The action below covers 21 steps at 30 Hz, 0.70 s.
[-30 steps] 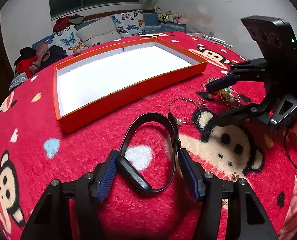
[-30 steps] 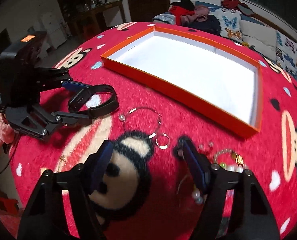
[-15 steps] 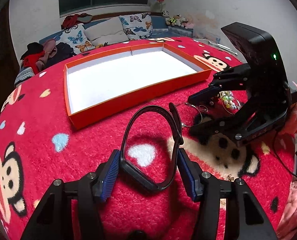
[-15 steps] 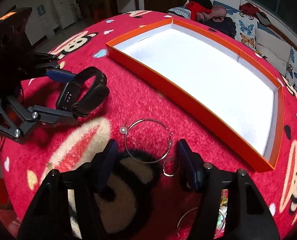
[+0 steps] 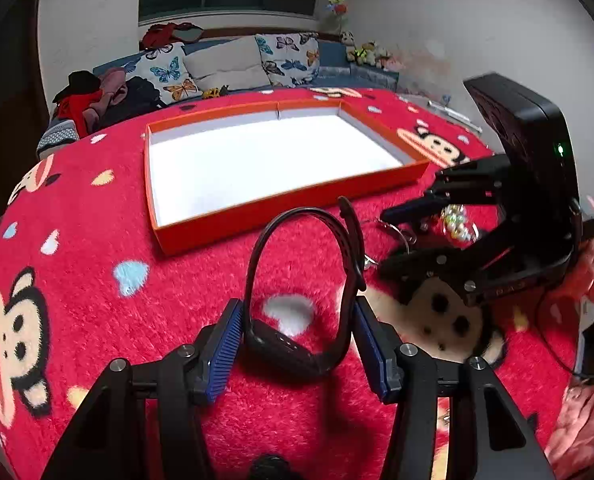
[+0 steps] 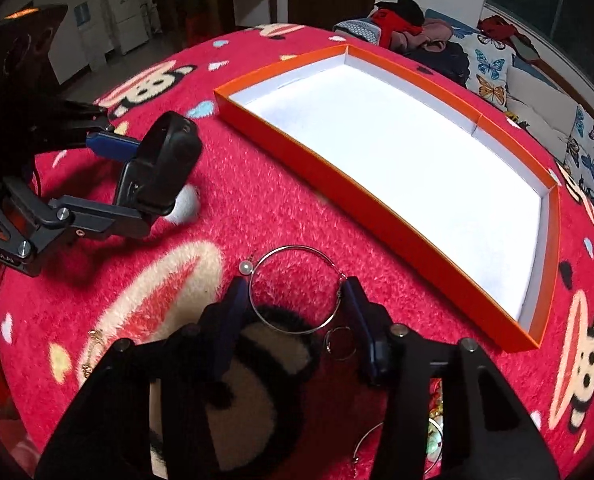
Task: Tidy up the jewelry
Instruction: 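Lift the watch band with the left tool while the right tool grasps the silver hoop, then carry both items over the tray while the right tool opens, dropping the hoop inside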
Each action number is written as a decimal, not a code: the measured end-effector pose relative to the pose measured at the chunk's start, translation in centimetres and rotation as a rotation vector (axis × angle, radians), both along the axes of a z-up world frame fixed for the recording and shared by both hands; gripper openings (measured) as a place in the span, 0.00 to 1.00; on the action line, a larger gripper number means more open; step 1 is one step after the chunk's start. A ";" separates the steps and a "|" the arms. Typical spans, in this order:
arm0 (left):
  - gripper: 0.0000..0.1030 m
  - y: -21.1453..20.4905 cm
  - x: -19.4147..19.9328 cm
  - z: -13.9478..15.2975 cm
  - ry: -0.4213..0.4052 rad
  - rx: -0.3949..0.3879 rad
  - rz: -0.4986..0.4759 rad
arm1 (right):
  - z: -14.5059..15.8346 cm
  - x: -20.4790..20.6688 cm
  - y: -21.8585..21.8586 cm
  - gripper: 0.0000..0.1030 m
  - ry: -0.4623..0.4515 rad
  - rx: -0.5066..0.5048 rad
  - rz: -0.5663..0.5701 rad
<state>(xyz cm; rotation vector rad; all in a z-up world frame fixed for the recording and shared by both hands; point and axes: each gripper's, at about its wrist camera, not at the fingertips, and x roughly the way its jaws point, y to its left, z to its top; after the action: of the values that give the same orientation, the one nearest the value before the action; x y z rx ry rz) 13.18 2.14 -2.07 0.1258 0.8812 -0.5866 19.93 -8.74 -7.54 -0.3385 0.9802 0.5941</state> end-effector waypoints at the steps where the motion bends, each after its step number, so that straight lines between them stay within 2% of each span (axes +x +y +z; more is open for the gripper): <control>1: 0.56 0.0 0.0 0.3 -0.002 -0.005 0.003 | 0.2 -0.1 -0.1 0.48 -0.003 0.008 -0.002; 12: 0.54 0.0 1.5 2.7 -0.025 -0.031 0.043 | 4.2 0.4 -1.7 0.48 -0.070 0.110 -0.043; 21: 0.54 -0.5 6.0 5.3 -0.048 -0.057 0.080 | 4.8 3.2 -3.7 0.48 -0.111 0.102 -0.118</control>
<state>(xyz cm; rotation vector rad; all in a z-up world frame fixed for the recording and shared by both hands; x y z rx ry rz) 19.20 1.62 3.18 0.0529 0.8185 -0.5314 23.12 -12.46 -2.70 -0.2191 0.8535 0.5100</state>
